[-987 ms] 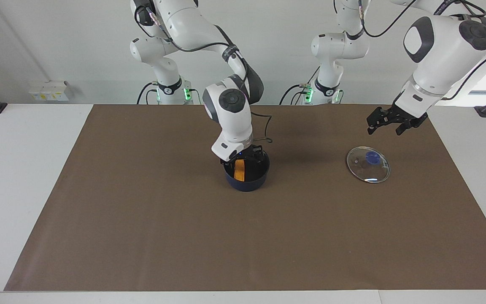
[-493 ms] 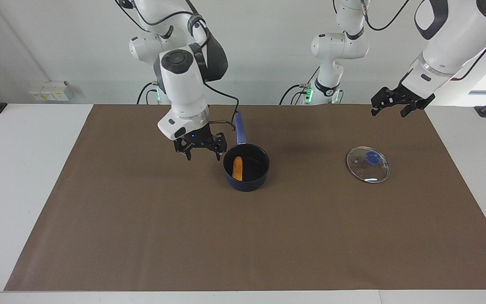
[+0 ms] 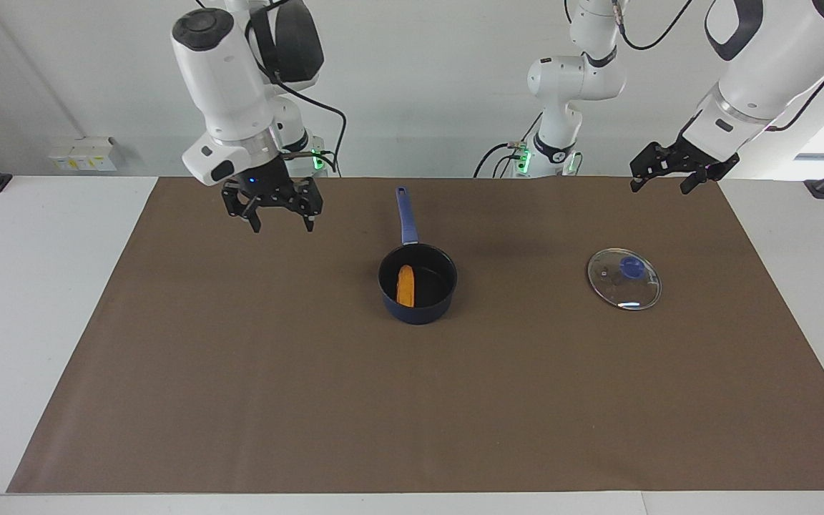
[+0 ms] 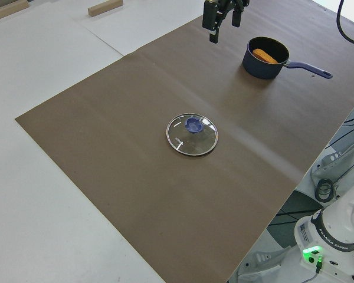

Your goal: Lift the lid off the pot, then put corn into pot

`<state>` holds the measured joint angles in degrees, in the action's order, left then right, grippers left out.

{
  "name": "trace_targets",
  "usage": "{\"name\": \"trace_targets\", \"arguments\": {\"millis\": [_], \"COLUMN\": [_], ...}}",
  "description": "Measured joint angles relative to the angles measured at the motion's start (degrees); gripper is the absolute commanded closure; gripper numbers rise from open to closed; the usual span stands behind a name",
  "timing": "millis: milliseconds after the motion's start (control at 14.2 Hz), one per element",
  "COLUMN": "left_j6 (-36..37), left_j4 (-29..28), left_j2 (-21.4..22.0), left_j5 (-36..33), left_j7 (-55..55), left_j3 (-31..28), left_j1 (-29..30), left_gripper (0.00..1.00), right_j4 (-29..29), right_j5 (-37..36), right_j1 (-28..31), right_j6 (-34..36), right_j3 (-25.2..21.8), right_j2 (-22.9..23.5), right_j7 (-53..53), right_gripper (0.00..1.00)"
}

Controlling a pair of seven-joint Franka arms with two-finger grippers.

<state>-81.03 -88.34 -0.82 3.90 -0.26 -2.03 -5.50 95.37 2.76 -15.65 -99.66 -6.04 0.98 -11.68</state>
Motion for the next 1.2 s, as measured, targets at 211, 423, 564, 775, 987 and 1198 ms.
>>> {"name": "trace_targets", "arguments": {"millis": [211,423,564,775,987,1198], "left_j6": [1.2,2.5,2.5,2.3,2.3,2.2], "left_j4": [0.0,0.1,0.3,0.3,0.3,0.3], "left_j2": [0.0,0.0,0.0,0.0,0.0,0.0], "left_j5": [-0.3,-0.3,-0.3,-0.3,-0.3,-0.3], "left_j7": [0.2,0.2,0.2,0.2,0.2,0.2], "left_j3": [0.1,0.2,0.3,0.4,0.5,0.5], "left_j1": [0.0,0.0,0.0,-0.1,-0.1,-0.1], "left_gripper": [0.0,0.0,0.0,0.0,0.0,0.0], "right_j4": [0.0,0.0,-1.2,-3.7,-3.7,-3.6], "right_j5": [0.0,0.0,0.0,0.0,0.0,-0.2], "right_j1": [3.8,6.7,8.1,9.4,9.5,9.6], "right_j6": [4.2,6.7,9.0,12.2,12.4,12.5], "right_j3": [0.0,-0.1,-0.2,-0.3,-0.3,-0.3], "right_j2": [-2.7,-3.8,-4.4,-5.2,-5.4,-5.4], "right_j7": [4.3,6.7,6.9,6.9,7.0,9.7], "right_gripper": [0.0,0.0,0.0,0.0,0.0,0.0]}}
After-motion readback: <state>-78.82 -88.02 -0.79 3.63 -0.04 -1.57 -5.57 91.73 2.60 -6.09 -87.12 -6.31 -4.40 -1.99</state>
